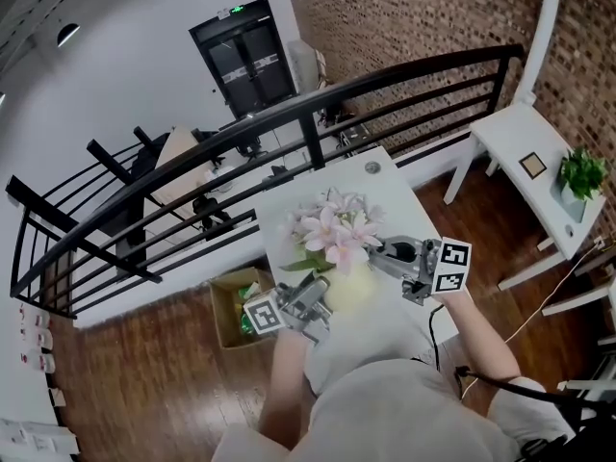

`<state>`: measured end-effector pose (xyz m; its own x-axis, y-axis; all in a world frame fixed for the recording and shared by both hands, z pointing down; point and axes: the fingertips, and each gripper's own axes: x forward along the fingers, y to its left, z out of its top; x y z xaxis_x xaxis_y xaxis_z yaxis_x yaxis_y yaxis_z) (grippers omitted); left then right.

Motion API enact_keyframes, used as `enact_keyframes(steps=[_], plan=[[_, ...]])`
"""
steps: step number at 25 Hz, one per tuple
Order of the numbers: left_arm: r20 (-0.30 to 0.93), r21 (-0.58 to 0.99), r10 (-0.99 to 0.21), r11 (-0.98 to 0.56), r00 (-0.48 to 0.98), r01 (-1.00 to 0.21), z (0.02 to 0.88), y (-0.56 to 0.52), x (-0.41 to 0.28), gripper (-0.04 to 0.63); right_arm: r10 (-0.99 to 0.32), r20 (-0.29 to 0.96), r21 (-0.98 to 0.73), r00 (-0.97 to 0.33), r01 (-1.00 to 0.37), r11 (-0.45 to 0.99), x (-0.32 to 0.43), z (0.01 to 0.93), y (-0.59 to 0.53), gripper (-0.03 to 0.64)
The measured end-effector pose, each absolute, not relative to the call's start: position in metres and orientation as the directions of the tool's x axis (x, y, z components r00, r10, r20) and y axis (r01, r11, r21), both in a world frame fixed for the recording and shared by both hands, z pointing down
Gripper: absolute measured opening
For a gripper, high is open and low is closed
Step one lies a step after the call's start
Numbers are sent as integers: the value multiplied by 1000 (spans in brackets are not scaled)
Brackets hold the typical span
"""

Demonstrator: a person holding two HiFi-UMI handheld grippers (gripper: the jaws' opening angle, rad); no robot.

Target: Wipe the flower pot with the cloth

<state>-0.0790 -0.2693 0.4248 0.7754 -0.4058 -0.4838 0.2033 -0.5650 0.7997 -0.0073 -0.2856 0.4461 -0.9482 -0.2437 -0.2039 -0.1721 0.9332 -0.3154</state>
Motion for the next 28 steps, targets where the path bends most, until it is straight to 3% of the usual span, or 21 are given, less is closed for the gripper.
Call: enact_keyframes(steps=[16, 19, 28], plan=[[-579, 803, -485, -479, 656, 355, 419, -277, -78, 594, -354, -231, -363, -906, -258, 896, 13, 450, -286, 10], [-609, 787, -494, -475, 620, 394, 413, -283, -81, 594, -364, -170, -354, -916, -287, 890, 11, 465, -287, 9], [-625, 776, -515, -494, 587, 392, 402, -297, -78, 594, -402, -164, -380, -901, -318, 869, 8, 473, -289, 9]])
